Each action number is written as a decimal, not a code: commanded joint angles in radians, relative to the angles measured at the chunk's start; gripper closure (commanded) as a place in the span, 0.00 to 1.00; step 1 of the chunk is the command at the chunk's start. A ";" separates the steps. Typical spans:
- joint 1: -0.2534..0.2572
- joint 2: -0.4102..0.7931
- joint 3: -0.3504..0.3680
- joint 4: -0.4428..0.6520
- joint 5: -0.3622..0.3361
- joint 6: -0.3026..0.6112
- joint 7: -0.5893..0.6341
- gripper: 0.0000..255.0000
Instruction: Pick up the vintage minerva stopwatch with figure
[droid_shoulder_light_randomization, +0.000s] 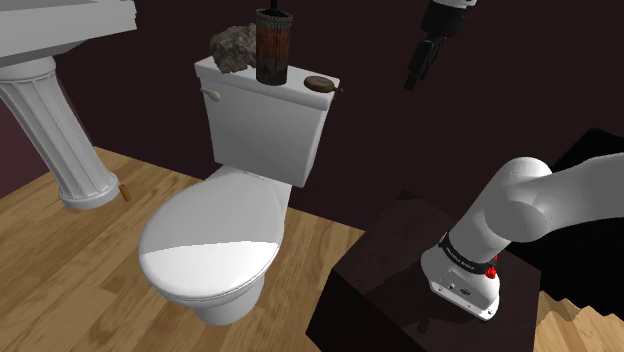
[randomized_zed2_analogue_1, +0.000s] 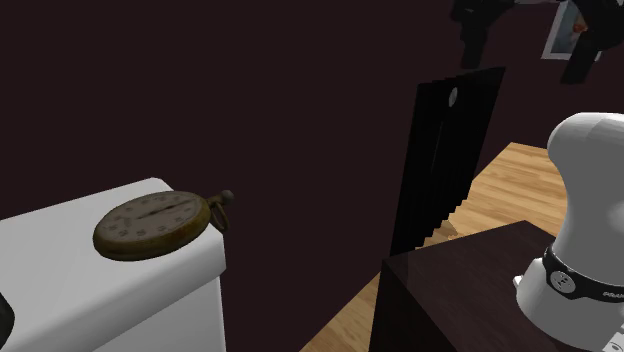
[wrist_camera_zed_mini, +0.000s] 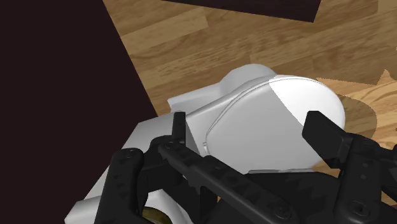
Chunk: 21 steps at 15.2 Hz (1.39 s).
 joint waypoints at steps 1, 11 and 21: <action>0.000 0.000 0.000 0.000 0.000 0.000 0.000 0.00; -0.020 0.314 -0.064 0.098 -0.048 0.244 -0.069 0.00; -0.038 0.667 -0.116 0.328 -0.048 0.396 -0.139 0.00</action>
